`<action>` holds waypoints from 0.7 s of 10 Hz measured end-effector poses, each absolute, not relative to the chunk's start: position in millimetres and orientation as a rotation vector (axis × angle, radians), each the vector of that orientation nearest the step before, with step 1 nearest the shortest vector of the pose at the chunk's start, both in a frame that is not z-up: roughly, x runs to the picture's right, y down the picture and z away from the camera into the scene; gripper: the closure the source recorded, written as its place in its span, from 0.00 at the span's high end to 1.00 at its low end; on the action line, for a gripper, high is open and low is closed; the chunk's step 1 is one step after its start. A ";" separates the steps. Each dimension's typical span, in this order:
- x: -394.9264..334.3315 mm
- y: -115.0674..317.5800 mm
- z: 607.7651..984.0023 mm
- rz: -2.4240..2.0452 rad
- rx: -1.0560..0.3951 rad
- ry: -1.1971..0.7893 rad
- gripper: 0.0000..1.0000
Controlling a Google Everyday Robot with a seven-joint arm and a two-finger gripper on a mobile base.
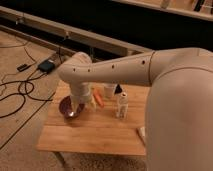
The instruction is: Knock the bottle over
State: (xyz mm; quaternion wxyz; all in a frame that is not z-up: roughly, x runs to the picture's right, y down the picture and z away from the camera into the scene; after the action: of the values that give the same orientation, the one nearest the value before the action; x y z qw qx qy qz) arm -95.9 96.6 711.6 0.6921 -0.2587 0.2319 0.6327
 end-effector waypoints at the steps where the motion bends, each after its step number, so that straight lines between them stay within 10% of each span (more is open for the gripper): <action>1: -76.5 84.4 723.9 1.398 -0.551 0.516 0.65; 7: -11.3 31.7 748.9 1.413 -0.464 0.499 0.65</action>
State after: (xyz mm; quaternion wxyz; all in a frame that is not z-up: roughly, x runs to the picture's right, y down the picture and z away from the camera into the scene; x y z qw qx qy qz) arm -11.3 31.7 748.9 0.7079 -0.2091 0.2246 0.6362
